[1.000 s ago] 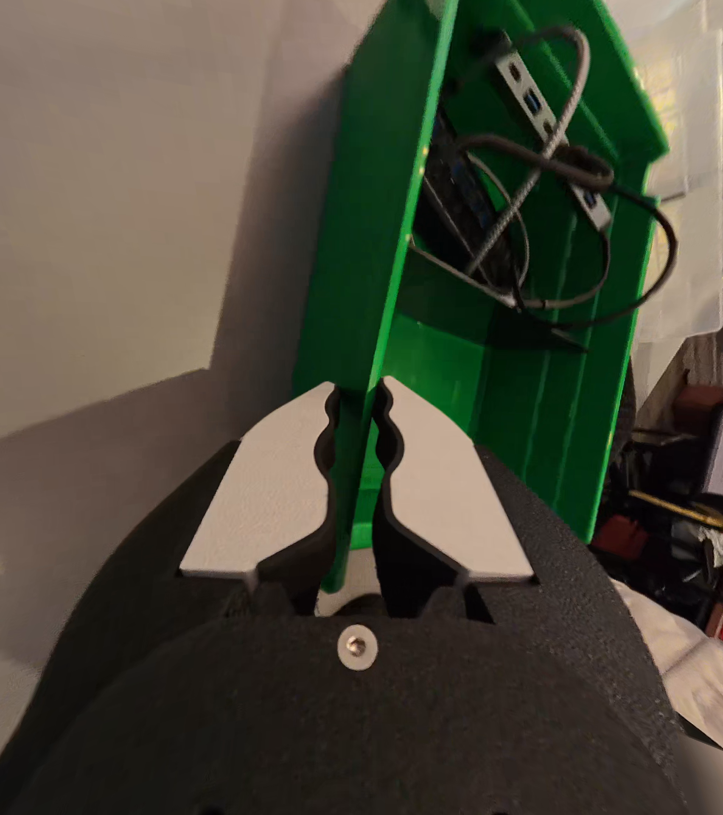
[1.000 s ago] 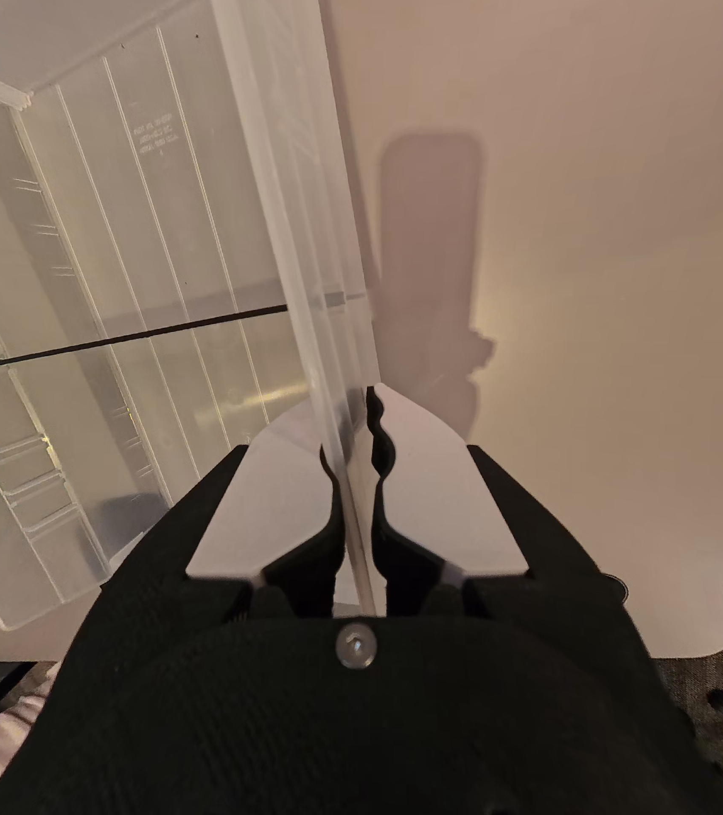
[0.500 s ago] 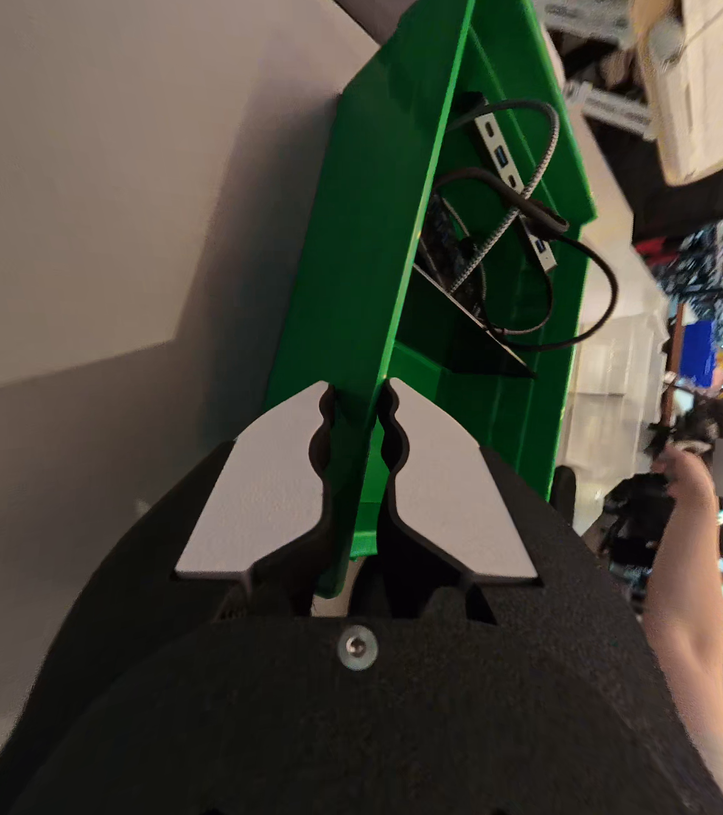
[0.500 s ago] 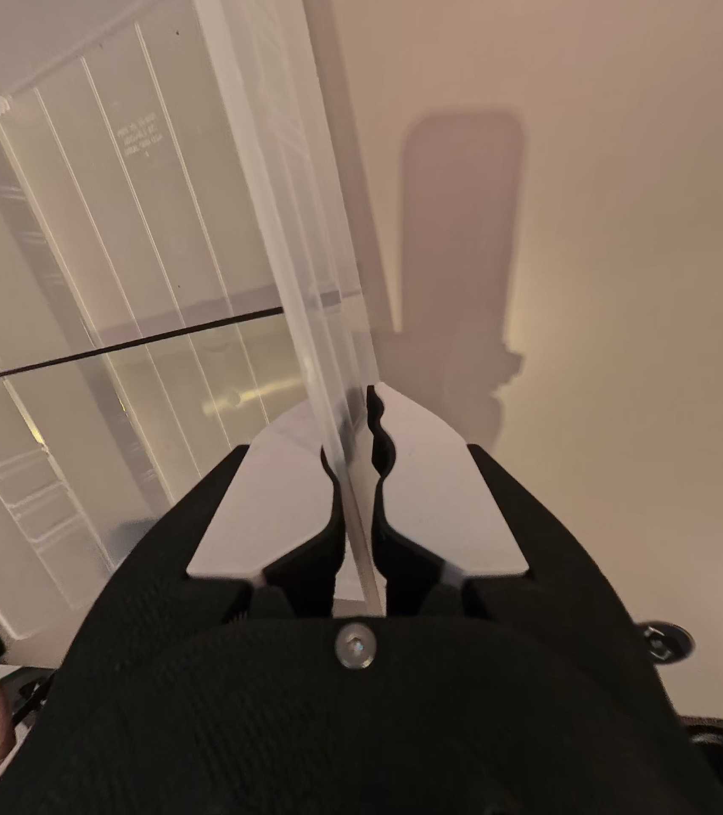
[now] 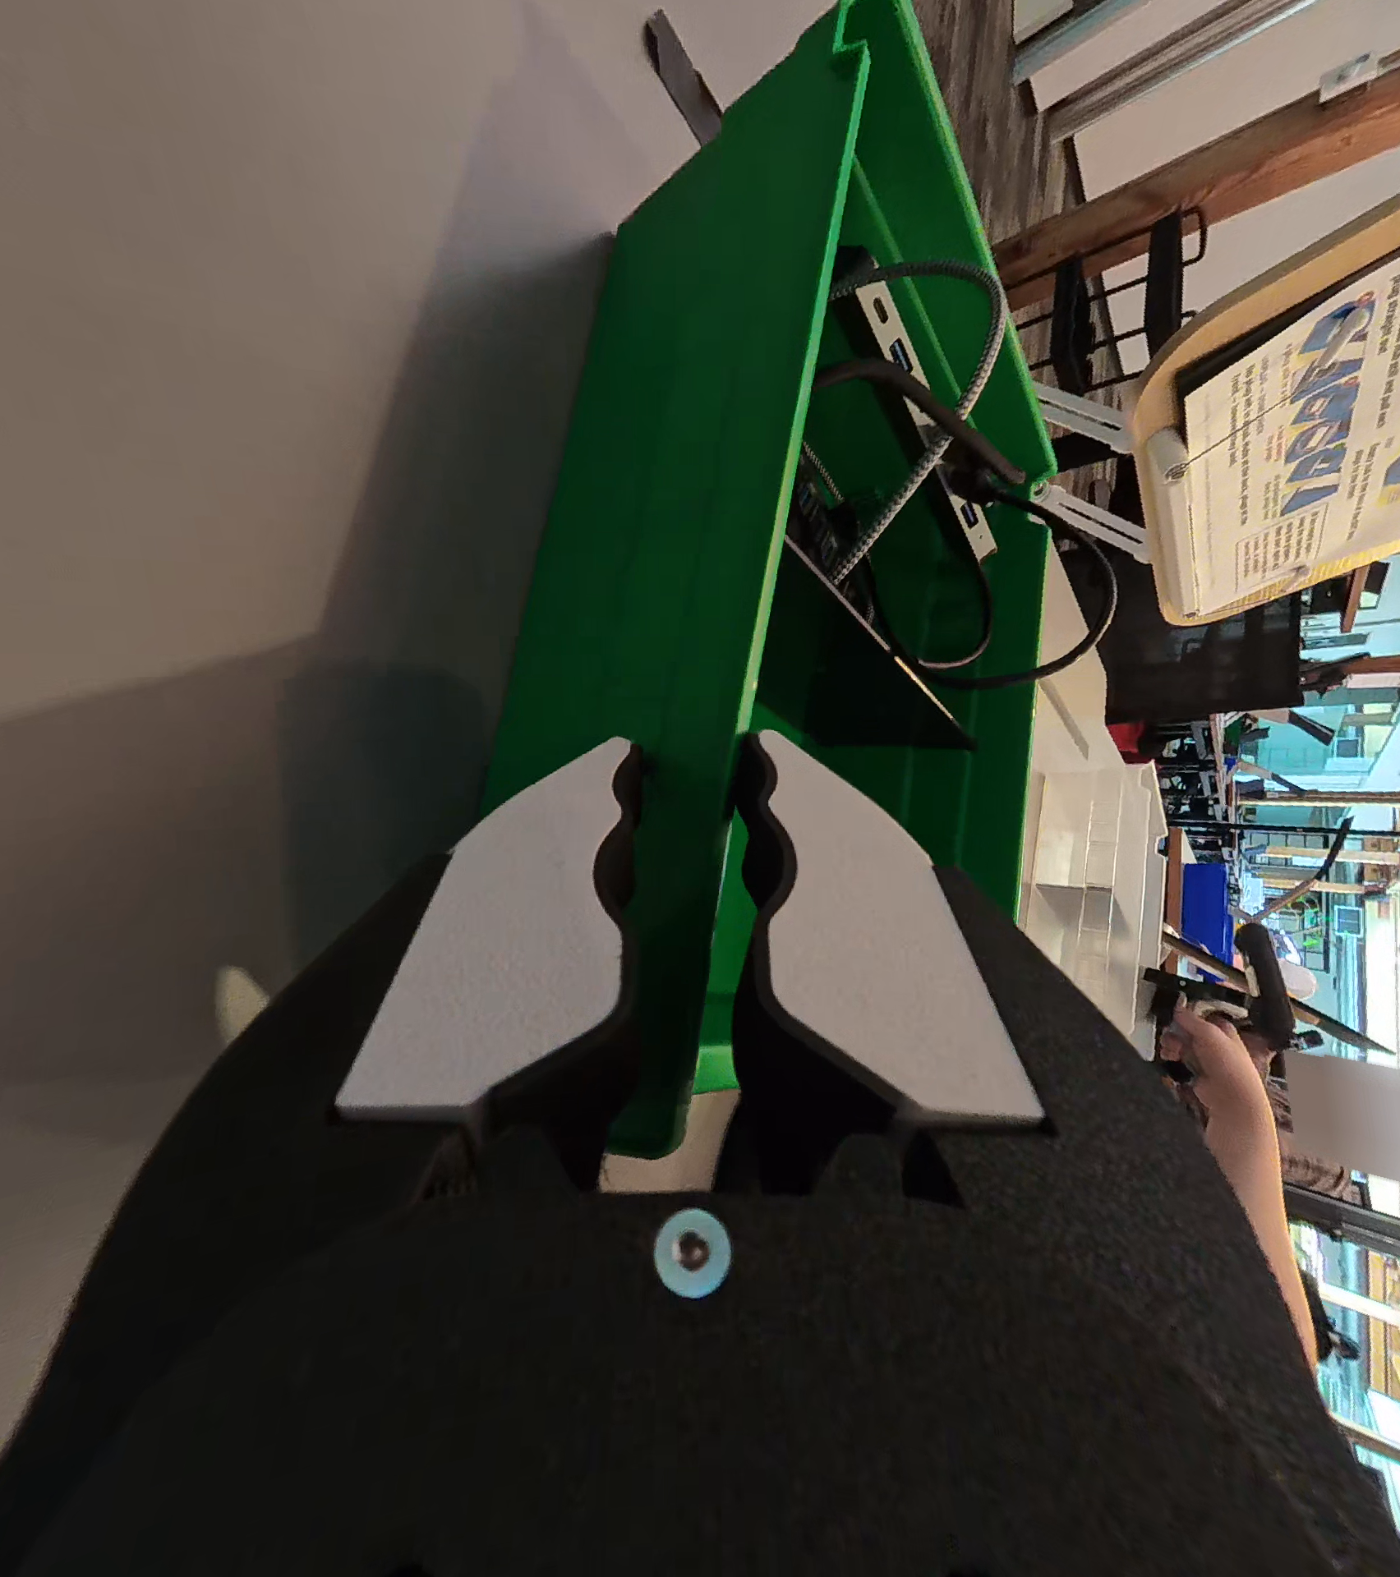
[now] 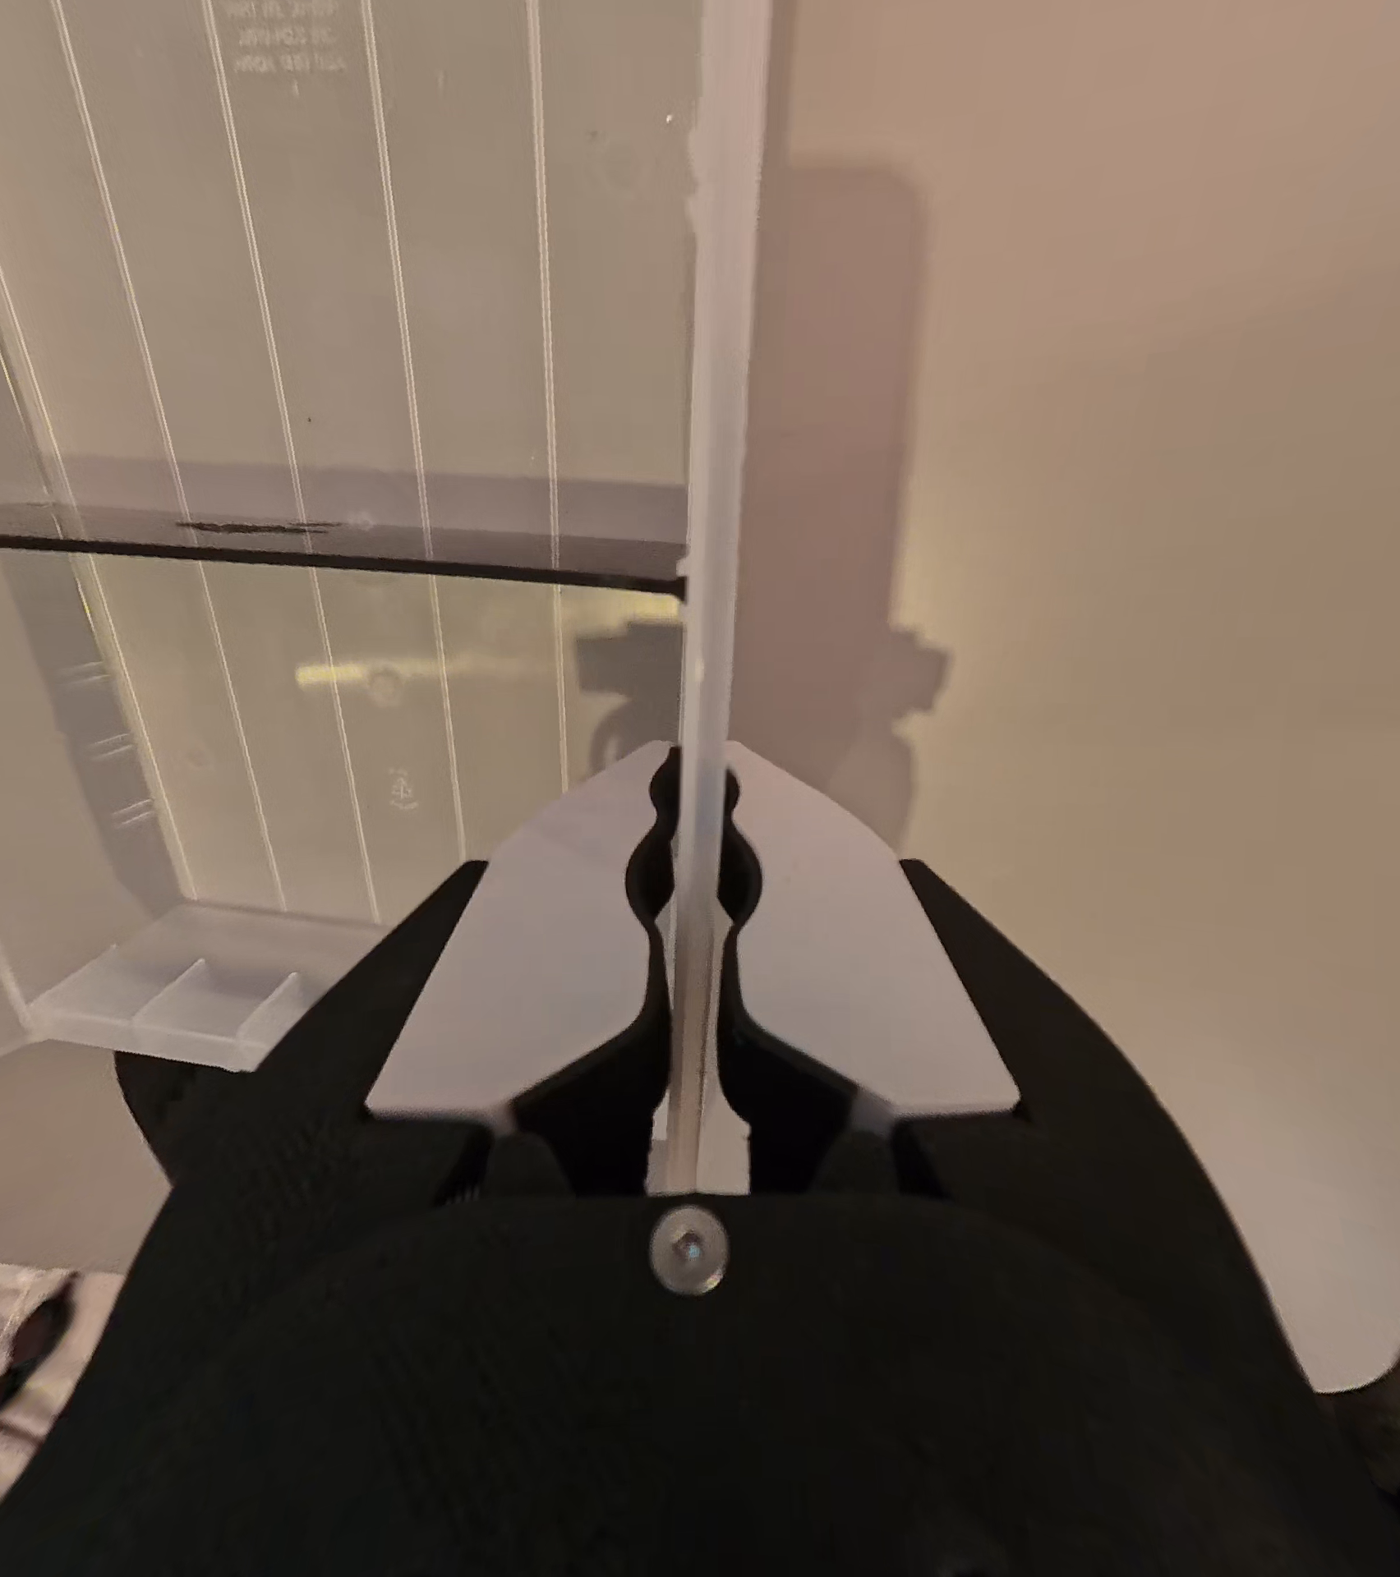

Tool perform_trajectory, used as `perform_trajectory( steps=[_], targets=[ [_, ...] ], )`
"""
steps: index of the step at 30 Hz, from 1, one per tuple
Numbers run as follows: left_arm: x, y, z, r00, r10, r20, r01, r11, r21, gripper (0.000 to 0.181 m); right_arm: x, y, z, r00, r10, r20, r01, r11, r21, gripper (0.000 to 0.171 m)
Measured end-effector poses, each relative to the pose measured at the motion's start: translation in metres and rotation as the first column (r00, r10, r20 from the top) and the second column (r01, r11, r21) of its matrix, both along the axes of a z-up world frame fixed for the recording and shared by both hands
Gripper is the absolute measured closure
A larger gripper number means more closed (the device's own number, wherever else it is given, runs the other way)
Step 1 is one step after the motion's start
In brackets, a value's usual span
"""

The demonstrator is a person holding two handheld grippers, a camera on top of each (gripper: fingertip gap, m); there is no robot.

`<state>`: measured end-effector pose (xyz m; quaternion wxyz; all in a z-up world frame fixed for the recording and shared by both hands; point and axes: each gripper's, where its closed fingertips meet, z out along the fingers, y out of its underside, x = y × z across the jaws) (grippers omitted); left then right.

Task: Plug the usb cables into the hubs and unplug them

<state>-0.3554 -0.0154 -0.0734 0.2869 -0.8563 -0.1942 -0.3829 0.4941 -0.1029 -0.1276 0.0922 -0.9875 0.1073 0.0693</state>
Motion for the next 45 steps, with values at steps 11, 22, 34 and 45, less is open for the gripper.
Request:
perform_trajectory(
  steps=[11, 22, 34, 45],
  targets=[
    [0.002, -0.009, 0.001, 0.998, -0.062, 0.008, 0.062, 0.998, -0.003, 0.161, 0.006, -0.004, 0.0, 0.979, 0.183, 0.088, -0.182, 0.983, -0.012, 0.163],
    [0.0, -0.006, 0.001, 0.999, -0.035, 0.017, 0.035, 0.999, -0.006, 0.16, 0.013, 0.0, 0.0, 0.947, 0.308, 0.09, -0.309, 0.951, -0.012, 0.163],
    [-0.001, -0.004, 0.004, 0.999, -0.013, 0.034, 0.012, 1.0, 0.01, 0.161, 0.023, 0.005, -0.001, 0.921, 0.35, 0.171, -0.359, 0.933, 0.028, 0.157],
    [-0.035, -0.015, 0.099, 0.982, 0.174, -0.078, -0.132, 0.915, 0.38, 0.168, 0.025, 0.036, 0.071, 0.897, 0.249, 0.365, -0.405, 0.793, 0.456, 0.144]
  ],
)
